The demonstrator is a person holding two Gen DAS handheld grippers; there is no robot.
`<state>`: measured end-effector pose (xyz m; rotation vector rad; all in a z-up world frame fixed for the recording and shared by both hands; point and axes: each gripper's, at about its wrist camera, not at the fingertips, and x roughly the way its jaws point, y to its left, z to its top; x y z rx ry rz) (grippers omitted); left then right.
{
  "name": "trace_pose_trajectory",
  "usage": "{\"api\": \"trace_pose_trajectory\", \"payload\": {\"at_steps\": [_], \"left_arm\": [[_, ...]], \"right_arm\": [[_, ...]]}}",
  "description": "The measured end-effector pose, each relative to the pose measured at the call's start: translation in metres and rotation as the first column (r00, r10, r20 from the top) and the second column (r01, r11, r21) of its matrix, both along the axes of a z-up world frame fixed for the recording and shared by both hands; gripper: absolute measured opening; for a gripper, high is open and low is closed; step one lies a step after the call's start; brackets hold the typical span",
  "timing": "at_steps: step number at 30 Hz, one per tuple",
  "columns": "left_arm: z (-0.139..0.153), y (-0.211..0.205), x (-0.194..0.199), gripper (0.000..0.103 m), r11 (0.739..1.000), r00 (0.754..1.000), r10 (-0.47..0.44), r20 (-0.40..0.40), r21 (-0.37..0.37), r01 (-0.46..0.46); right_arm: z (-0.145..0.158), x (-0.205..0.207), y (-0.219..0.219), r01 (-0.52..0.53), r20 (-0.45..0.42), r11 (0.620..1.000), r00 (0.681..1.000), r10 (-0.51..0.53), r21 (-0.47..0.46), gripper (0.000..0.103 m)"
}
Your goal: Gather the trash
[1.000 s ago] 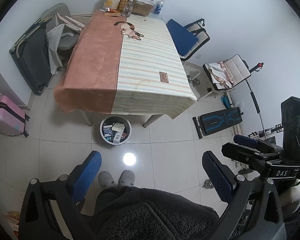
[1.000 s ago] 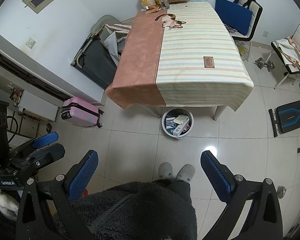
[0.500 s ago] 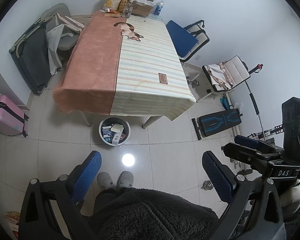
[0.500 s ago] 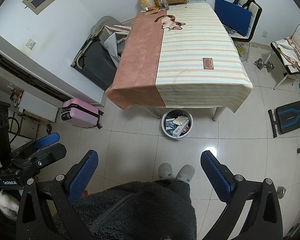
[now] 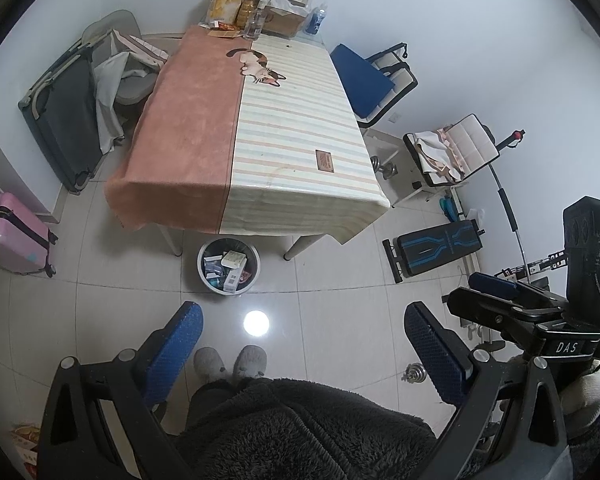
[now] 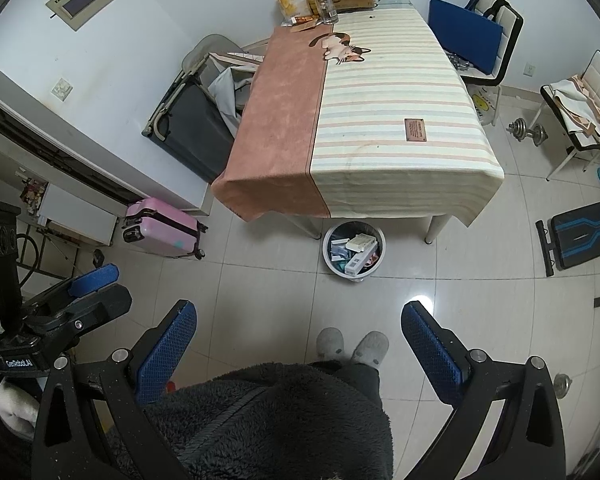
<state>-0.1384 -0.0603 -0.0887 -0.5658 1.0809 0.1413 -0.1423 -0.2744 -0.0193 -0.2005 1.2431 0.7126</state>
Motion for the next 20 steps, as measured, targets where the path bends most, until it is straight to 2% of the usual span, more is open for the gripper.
{"api": "trace_pose_trajectory", "payload": {"at_steps": [20], "left_arm": [[0.0059,0.0023,0.0038,0.103,1.0,1.0,0.003,0.011,0.005,-0.003]], "right_arm": [[0.0063,0.0069,-0.0003,-0.006,0.003,1.0,1.0,0.006,0.002,0.103]]}}
